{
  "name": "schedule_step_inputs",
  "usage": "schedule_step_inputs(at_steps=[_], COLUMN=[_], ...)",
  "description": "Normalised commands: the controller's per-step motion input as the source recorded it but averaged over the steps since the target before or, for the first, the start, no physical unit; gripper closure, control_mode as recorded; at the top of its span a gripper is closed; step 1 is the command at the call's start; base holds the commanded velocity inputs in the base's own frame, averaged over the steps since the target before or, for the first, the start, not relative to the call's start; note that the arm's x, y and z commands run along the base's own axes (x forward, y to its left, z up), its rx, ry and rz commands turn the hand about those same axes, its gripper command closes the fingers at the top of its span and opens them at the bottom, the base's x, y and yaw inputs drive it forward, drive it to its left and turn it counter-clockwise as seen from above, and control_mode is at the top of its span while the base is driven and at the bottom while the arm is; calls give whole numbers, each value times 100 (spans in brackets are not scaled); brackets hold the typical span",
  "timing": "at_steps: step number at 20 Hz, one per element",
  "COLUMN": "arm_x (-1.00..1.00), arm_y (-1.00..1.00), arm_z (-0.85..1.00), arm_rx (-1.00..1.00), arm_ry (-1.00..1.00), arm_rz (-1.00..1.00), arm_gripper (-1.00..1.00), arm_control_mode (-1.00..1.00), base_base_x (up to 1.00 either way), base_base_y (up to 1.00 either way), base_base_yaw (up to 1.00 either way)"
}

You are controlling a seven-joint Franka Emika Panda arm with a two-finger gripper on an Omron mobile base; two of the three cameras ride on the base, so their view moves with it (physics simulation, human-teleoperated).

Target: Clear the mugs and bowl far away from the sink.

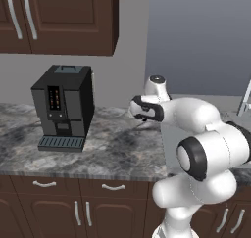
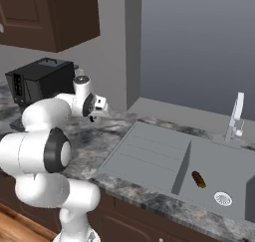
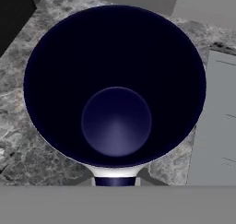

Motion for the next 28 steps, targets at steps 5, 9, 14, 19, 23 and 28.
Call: schedule_step_inputs(at_steps=[5,9,14,19,23,28], arm_x=[-59,-74,-72,-68,-62,-61], arm_y=[-14,-3,0,-11,-2,0], arm_z=[75,42,37,48,49,28], arm_rx=[7,2,0,1,11,2], arm_ry=[11,-4,-20,-11,10,0], arm_rz=[-7,0,4,2,2,7], arm_gripper=[100,100,100,100,100,100], arm_control_mode=[-100,-100,-100,-100,-100,-100], base_base_x=[0,0,0,0,0,0], base_base_y=[0,0,0,0,0,0], base_base_yaw=[0,0,0,0,0,0])
